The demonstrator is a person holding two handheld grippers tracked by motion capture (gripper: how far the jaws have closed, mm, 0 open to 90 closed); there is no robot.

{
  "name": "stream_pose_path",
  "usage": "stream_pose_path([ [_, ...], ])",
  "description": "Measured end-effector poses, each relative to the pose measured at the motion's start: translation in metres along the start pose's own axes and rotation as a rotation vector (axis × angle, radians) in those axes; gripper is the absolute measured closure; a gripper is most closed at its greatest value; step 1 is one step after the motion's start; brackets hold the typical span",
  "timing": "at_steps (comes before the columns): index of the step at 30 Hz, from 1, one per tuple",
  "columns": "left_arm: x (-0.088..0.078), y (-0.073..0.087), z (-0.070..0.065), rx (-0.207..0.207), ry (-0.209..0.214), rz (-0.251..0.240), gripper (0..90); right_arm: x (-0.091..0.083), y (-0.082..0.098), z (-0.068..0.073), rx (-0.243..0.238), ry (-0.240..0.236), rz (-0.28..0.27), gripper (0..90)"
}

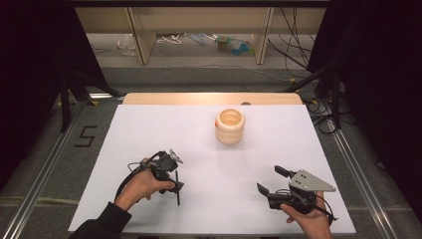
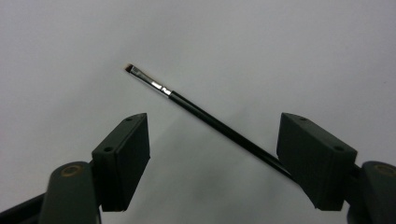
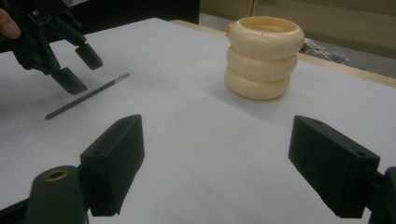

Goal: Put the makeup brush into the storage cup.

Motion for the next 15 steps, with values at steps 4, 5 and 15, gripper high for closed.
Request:
stream_pose_path([
  [4,0.0007,-0.0001,-0.0021,0.000,0.018,0.021,28.7,0.0007,-0.0007,-0.0007,-0.016,0.000,-0.006,19.4],
  [5,0.0007,-0.0001,-0.0021,0.000,0.018,0.021,28.8,0.0007,-0.0004,-0.0010,-0.017,0.005,-0.005,19.4],
  [15,0.0047,-0.0022,-0.0066,-0.035,0.040,0.042,34.8,-0.0007,0.0006,-0.0011,-0.020,0.007,0.013,19.4],
])
Point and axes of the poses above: each handheld gripper's, and its own axes: x roughly forward along the jaws, y roughly out of its underside, z roughly to its left, the point moved 9 cm from there along x, roughly forward along the jaws, and after that the axes turned 4 degrees about y, right-handed, at the moved point
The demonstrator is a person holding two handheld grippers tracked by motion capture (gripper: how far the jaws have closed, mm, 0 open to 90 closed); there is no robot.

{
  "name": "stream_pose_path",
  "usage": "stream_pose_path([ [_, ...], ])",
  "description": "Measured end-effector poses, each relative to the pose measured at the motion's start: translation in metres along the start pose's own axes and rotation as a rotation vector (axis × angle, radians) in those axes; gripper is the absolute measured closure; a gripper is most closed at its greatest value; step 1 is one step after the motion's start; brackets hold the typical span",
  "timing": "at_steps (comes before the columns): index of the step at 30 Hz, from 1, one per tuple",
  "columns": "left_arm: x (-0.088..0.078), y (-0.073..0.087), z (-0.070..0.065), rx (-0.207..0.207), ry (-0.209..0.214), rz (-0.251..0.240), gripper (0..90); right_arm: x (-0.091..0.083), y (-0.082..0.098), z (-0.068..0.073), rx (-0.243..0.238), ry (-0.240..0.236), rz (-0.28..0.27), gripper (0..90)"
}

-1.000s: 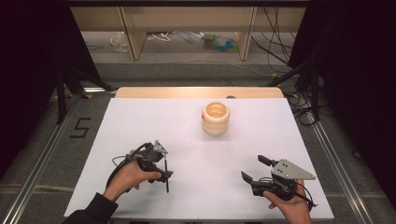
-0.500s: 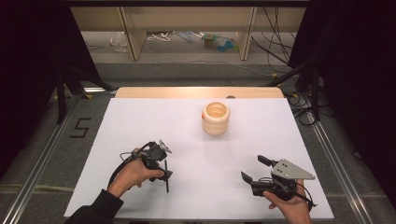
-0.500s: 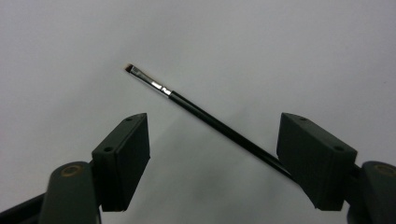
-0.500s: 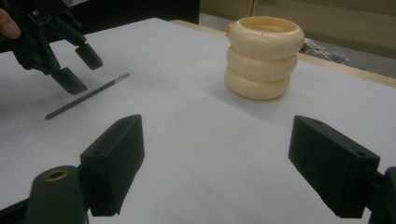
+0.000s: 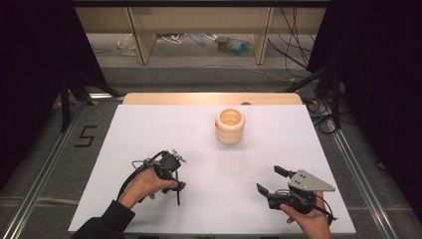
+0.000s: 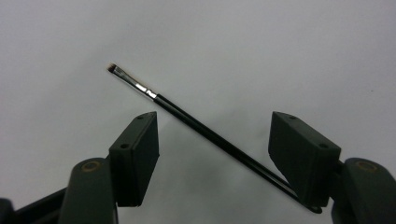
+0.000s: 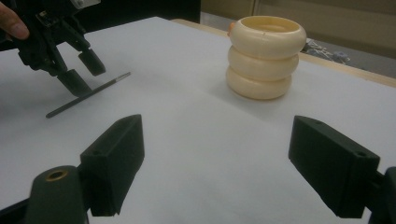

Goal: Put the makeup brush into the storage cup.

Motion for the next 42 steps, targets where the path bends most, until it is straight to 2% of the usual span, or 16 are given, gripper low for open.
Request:
stream_pose_path([
  [2,0.002,0.001,-0.001,-0.012,-0.003,0.010,35.6,0.000,0.000,0.000,-0.001,-0.002,-0.001,19.4],
  [3,0.001,0.002,0.001,0.013,0.000,0.026,36.4,0.000,0.000,0.000,0.000,-0.003,0.000,19.3],
  [5,0.002,0.002,-0.001,0.014,0.010,0.036,36.9,0.000,0.000,0.000,-0.003,-0.001,0.001,19.4],
  [6,0.004,0.000,-0.002,-0.003,0.012,0.025,38.9,0.001,0.000,0.001,-0.004,-0.002,0.000,19.4],
  [10,0.006,0.005,-0.001,0.017,0.009,0.077,39.8,0.002,-0.001,0.002,0.004,-0.008,-0.018,19.3],
  [14,0.010,0.003,-0.001,-0.005,0.006,0.060,40.2,0.000,0.000,0.001,0.001,-0.007,-0.001,19.3],
  [16,0.008,0.004,0.000,0.005,0.008,0.077,41.4,0.002,-0.001,0.002,0.005,-0.014,-0.010,19.4],
  [21,0.007,0.004,0.002,0.016,0.008,0.078,44.9,0.002,-0.001,0.002,0.000,-0.011,-0.012,19.5],
  [22,0.008,0.004,0.001,0.016,0.012,0.067,48.1,0.001,0.000,0.003,0.014,-0.017,-0.003,19.5],
  [24,0.007,0.004,0.000,0.020,0.012,0.070,51.5,0.002,-0.001,0.004,0.009,-0.019,-0.012,19.5],
  [25,0.006,0.004,0.002,0.045,0.010,0.078,51.5,0.002,-0.001,0.004,0.009,-0.020,-0.014,19.5],
  [26,0.007,0.004,0.000,0.034,0.014,0.074,53.3,0.002,-0.001,0.004,0.009,-0.020,-0.015,19.5],
  [29,0.006,0.004,0.001,0.055,0.018,0.073,58.3,0.002,-0.001,0.004,0.009,-0.022,-0.014,19.4],
  [36,0.006,0.003,0.006,0.070,0.039,0.080,68.7,0.002,-0.002,0.003,-0.007,-0.017,-0.020,19.4],
  [39,0.007,0.003,0.006,0.059,0.042,0.071,72.8,0.002,-0.002,0.003,-0.007,-0.017,-0.019,19.4],
  [42,0.006,0.002,0.007,0.077,0.038,0.089,74.1,0.003,-0.002,0.003,-0.005,-0.013,-0.025,19.5],
])
Point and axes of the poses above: each handheld gripper's, and its own axes: x roughly forward along the jaws, y roughly out of its underside, z roughly to its left, the point moved 9 cm from there along x, roughly forward along the jaws, and after that the axes turned 4 degrees about y, right-handed, at the moved point
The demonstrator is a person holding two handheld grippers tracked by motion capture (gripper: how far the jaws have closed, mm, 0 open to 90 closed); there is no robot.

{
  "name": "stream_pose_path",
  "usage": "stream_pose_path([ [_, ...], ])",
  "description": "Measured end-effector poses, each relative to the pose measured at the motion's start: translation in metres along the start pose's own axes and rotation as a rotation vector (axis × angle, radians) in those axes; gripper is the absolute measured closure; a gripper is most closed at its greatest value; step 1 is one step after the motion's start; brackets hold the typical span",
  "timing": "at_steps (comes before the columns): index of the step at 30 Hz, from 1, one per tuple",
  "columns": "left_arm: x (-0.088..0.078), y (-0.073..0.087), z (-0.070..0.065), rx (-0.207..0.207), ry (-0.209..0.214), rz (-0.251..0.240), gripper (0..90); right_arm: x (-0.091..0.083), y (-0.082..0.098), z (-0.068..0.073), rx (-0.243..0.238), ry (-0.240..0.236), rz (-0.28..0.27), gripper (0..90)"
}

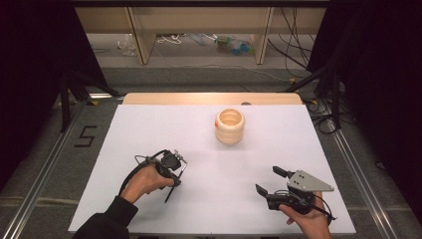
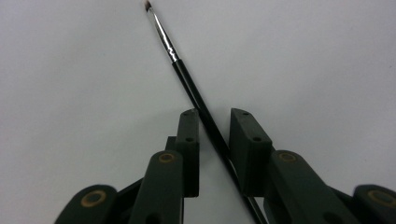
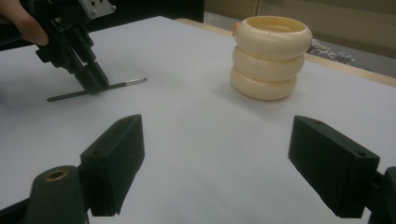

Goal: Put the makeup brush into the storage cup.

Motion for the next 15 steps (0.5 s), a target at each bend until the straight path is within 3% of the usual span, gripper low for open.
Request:
stream_pose_path([
  [6,-0.0003,-0.0006,0.0001,0.026,-0.012,0.031,75.8,0.0004,0.0012,0.0007,-0.001,-0.007,0.012,19.4],
  [15,0.0005,-0.0022,-0.0009,0.052,-0.005,0.039,79.8,0.0019,0.0003,0.0008,-0.010,-0.005,0.003,19.5],
])
Point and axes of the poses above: each handheld gripper's, and its own axes: x roughly forward along the jaws, y roughly out of its underside, z roughly to its left, the point moved 9 cm from there along x, roughly forward along the jaws, and after that the axes turned 4 degrees about y, right-handed, at the moved point
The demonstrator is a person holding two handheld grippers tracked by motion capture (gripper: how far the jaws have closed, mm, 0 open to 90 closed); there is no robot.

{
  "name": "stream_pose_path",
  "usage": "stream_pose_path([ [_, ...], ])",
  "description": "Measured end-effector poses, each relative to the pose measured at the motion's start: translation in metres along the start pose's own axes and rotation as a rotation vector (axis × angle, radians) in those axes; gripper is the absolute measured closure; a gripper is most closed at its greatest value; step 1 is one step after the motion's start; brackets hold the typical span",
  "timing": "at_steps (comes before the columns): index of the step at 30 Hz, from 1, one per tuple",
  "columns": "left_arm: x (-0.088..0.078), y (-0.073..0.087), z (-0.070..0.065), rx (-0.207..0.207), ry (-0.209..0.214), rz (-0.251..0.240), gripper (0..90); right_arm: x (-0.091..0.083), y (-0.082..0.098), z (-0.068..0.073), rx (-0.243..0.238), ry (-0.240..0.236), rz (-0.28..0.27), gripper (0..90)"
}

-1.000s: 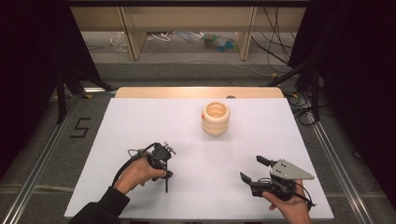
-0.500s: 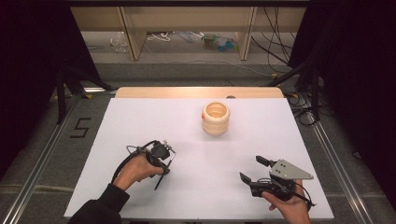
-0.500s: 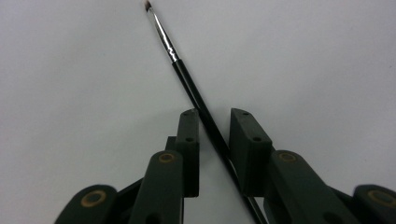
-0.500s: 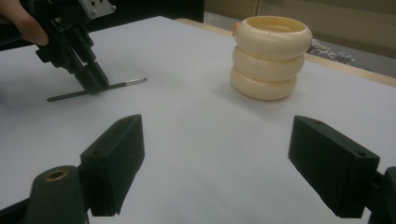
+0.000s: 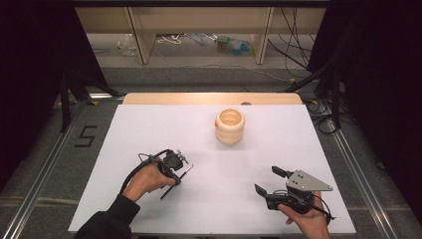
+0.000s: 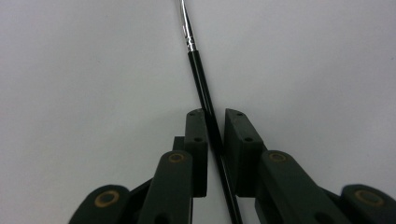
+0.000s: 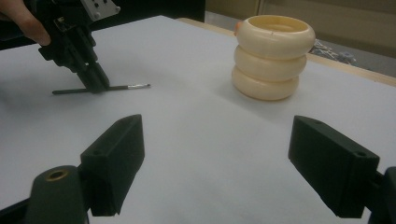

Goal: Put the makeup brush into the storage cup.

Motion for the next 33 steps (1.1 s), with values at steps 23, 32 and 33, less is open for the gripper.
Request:
stream_pose_path([
  [23,0.0007,-0.0028,-0.0035,0.060,-0.034,0.043,85.0,0.0006,-0.0009,0.0010,-0.009,-0.002,0.004,20.1],
  [32,0.0009,-0.0035,-0.0045,0.088,-0.049,0.054,85.1,0.0018,-0.0016,0.0023,-0.008,-0.005,0.005,20.2],
  [33,0.0013,-0.0039,-0.0050,0.084,-0.050,0.048,85.1,0.0018,-0.0016,0.0023,-0.008,-0.005,0.005,20.2],
])
Point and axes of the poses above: each handheld gripper's, and its own axes: x roughly forward along the jaws, y roughly out of its underside, z roughly to its left, the point moved 9 cm from there along x, roughly forward along the jaws, and after that the axes turned 4 degrees about y, right-handed, at the moved point
